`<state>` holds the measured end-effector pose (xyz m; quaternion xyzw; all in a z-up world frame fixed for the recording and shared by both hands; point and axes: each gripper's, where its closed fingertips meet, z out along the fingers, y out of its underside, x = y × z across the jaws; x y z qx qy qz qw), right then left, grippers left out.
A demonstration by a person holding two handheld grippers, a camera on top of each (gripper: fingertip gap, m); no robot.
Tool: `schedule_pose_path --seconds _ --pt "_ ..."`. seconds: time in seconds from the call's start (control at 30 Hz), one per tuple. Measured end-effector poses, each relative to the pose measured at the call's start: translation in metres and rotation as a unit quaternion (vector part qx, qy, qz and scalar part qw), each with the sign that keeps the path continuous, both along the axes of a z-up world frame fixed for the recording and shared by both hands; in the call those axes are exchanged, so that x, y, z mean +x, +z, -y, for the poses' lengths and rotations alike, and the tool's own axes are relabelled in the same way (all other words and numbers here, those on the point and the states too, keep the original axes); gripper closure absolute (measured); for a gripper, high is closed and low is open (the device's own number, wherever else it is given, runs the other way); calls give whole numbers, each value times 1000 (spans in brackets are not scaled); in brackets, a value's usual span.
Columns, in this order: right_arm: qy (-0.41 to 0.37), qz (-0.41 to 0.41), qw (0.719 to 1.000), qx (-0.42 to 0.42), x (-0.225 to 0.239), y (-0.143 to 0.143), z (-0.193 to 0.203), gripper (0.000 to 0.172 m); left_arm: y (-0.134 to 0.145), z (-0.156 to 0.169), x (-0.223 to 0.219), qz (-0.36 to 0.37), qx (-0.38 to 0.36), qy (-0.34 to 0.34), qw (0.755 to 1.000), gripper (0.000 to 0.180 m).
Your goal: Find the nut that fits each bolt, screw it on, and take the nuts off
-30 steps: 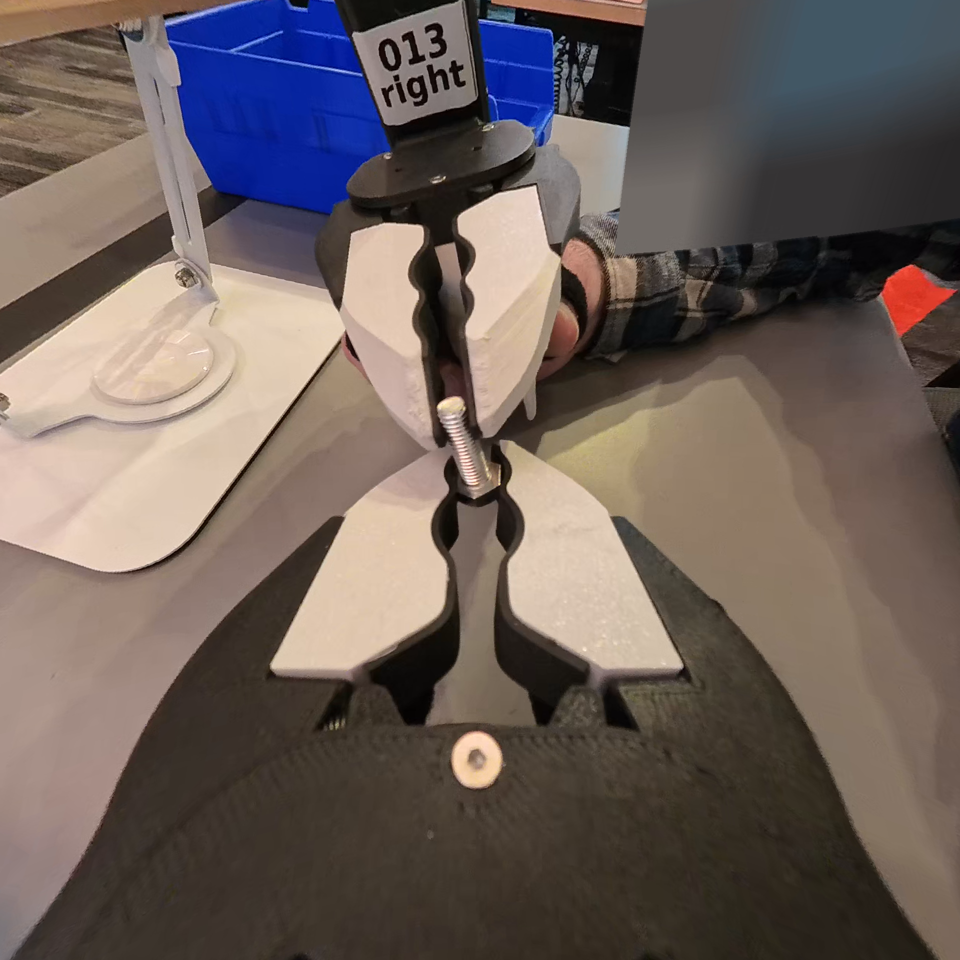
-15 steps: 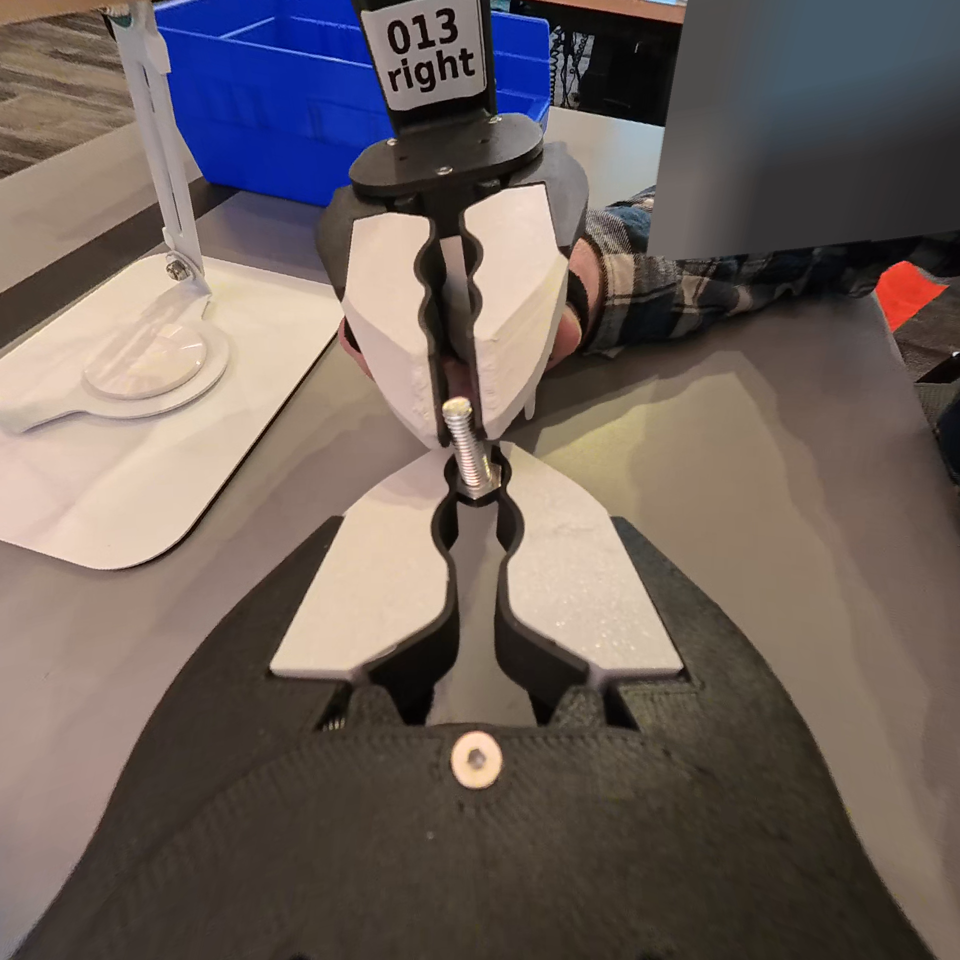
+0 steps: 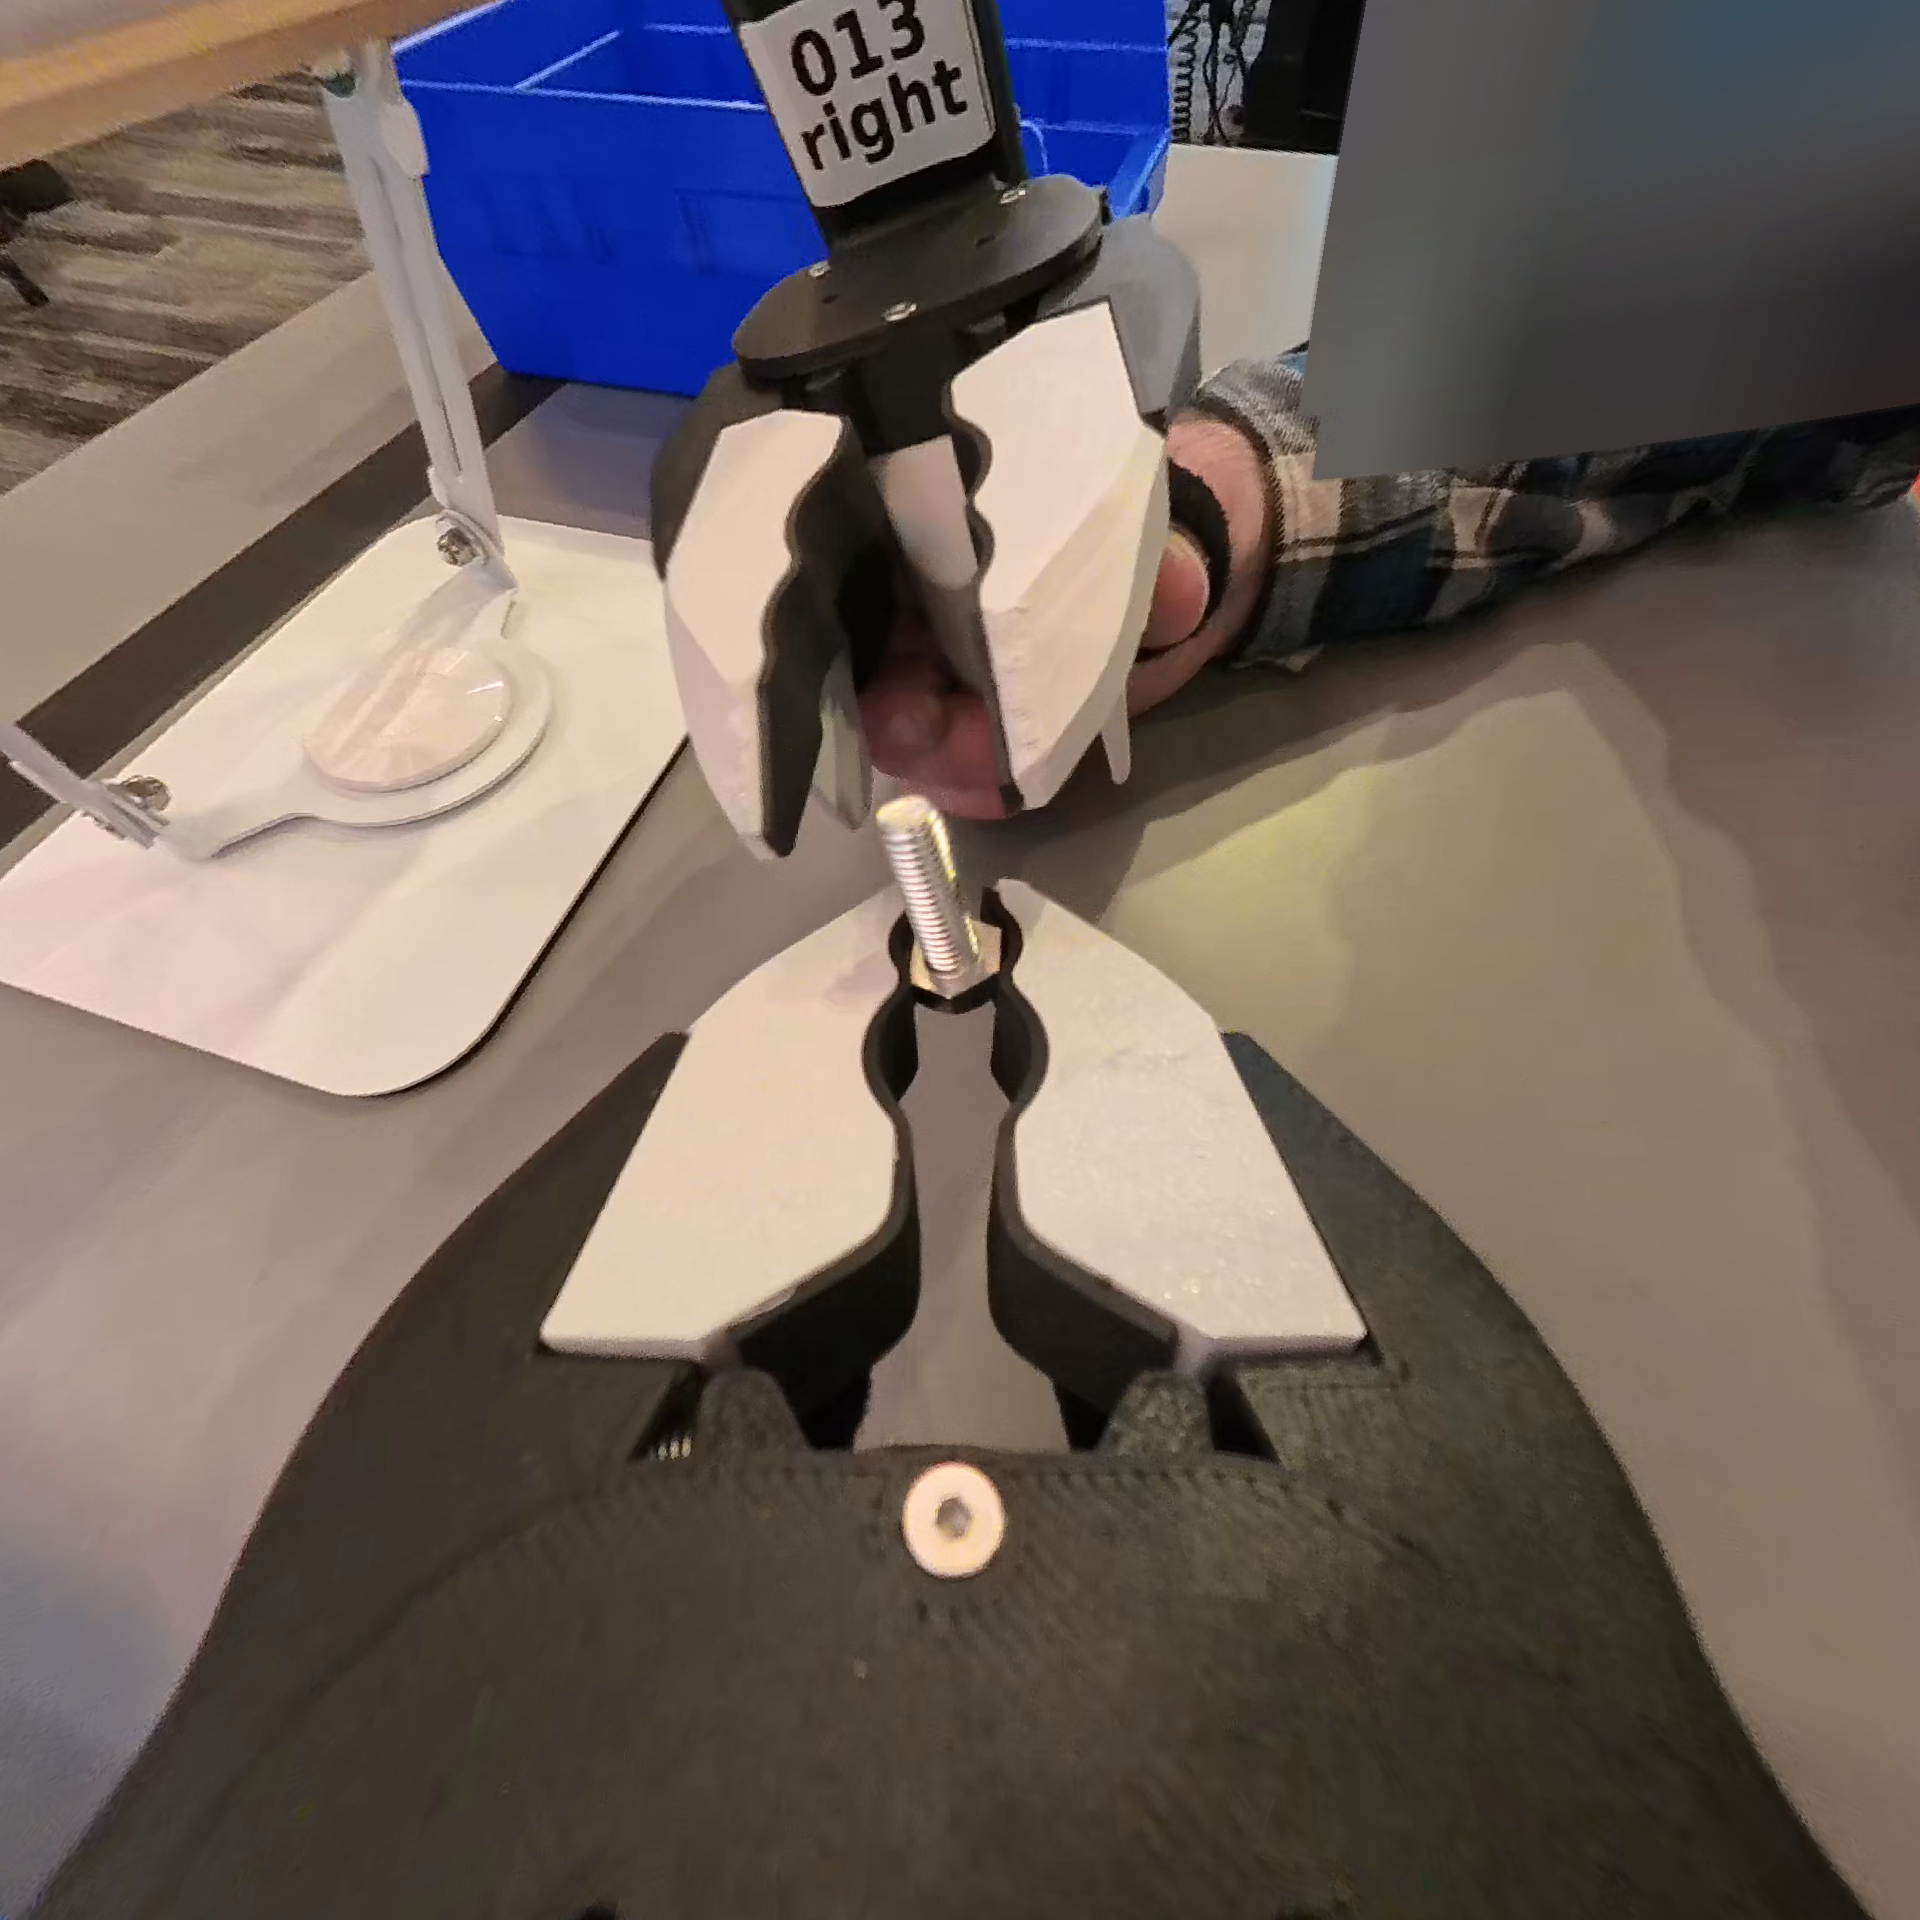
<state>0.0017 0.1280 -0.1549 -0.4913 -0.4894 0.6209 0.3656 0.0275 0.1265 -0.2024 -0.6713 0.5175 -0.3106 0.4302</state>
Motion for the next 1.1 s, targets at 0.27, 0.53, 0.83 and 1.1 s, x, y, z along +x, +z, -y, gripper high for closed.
schedule_pose_path --seconds 0.27,0.53,0.83,1.1 --pt "-3 9 1000 4 -1 -2 0 144 3 -11 -15 -14 27 29 999 171" --pt "-7 26 1000 16 -5 -7 2 146 1 -17 -21 -36 48 45 997 171" --pt "-22 48 998 23 -6 -13 -3 151 4 -23 -31 -37 54 62 996 171" --pt "-3 103 993 55 -11 -28 6 158 3 -22 -31 -50 59 59 995 171"
